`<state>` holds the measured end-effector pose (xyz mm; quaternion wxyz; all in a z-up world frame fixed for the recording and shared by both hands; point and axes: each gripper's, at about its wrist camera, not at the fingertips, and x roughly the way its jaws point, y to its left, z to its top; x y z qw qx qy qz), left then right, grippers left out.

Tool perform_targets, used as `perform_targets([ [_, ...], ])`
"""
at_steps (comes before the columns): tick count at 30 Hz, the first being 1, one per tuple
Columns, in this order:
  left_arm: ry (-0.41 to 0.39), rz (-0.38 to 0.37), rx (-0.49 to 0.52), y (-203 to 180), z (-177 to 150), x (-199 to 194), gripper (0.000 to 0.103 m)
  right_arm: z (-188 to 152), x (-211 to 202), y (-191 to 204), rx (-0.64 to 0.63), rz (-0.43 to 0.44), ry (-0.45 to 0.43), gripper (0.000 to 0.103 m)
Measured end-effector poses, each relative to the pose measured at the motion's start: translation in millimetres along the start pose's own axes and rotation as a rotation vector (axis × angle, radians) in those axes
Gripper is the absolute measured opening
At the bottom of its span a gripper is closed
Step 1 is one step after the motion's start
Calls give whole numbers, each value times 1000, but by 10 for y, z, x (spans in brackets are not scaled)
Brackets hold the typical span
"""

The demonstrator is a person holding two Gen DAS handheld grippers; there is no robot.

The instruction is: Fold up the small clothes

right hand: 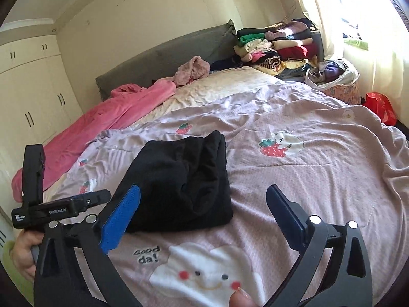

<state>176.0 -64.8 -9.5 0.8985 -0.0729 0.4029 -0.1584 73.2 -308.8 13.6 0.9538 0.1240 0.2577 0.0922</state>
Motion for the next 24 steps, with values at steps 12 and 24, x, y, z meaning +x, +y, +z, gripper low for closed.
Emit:
perform_targets([
  [12, -43, 52, 35, 46, -354, -528, 93, -201, -203, 368, -105, -11, 29, 98],
  [24, -53, 61, 11, 195, -710, -735, 93, -541, -210, 505, -143, -55, 94, 98],
])
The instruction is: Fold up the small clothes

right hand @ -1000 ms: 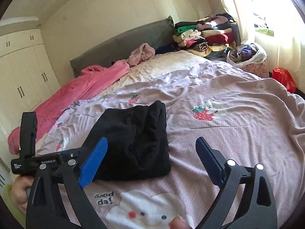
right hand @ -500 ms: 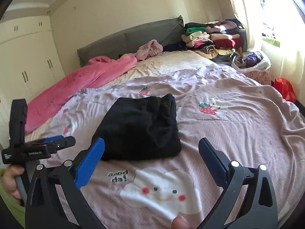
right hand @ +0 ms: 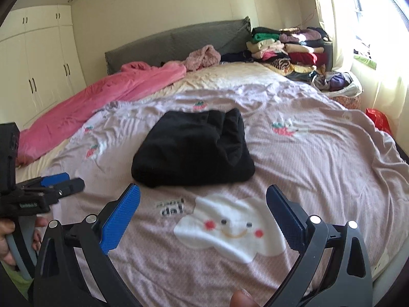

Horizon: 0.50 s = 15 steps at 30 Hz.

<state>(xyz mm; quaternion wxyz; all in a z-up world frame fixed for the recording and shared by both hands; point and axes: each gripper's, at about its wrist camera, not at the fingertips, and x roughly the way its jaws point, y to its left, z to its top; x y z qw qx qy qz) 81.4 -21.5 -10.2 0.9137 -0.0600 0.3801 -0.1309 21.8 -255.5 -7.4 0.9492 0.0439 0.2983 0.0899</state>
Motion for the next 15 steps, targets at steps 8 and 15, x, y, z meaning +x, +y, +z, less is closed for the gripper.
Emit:
perform_targets([
  [8, 34, 10, -16, 98, -209, 162, 93, -182, 128, 32, -4, -30, 60, 98],
  [15, 25, 22, -13, 132, -253, 184, 93, -215, 213, 53, -7, -43, 79, 98],
])
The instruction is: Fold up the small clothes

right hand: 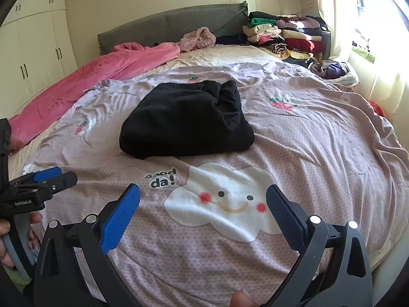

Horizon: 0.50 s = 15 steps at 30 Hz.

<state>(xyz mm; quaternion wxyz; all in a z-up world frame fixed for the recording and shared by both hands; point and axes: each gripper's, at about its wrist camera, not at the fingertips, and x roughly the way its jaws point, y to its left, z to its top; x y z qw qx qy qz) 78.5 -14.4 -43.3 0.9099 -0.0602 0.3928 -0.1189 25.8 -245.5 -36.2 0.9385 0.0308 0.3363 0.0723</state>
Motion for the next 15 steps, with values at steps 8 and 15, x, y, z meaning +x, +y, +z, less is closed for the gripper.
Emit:
perform_targets([
  [8, 6, 3, 4, 2, -9, -3, 93, -2, 52, 34, -6, -1, 14, 98],
  [15, 3, 5, -3, 4, -6, -2, 93, -4, 63, 42, -1, 0, 17, 98],
])
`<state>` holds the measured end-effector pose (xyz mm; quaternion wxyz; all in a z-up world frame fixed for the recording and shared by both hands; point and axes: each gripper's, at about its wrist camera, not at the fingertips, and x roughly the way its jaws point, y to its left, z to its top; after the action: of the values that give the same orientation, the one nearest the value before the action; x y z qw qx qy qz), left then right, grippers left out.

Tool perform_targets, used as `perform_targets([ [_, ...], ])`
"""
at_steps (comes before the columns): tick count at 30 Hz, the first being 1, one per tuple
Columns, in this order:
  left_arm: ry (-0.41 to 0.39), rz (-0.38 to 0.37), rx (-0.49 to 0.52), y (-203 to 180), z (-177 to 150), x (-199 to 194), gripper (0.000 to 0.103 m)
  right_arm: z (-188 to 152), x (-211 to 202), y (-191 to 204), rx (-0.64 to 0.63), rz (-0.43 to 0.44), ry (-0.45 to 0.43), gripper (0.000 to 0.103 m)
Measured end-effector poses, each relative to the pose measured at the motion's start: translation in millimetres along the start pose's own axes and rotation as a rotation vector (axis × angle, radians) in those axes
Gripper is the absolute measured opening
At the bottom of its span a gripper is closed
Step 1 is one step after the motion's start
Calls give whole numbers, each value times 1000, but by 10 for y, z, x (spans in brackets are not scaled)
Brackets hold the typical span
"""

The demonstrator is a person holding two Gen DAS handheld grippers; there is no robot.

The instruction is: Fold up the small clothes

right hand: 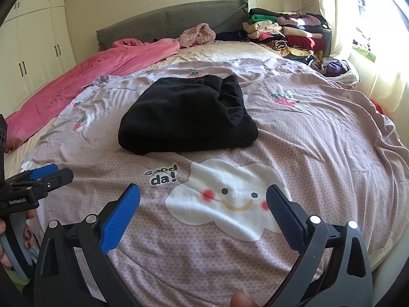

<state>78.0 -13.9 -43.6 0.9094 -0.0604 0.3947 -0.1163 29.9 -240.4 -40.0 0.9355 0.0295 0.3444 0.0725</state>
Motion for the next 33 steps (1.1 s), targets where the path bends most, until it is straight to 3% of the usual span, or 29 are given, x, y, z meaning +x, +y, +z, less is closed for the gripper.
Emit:
perform_targets([
  [33, -2, 7, -6, 21, 20, -44, 93, -20, 23, -21, 7, 0, 2, 98],
])
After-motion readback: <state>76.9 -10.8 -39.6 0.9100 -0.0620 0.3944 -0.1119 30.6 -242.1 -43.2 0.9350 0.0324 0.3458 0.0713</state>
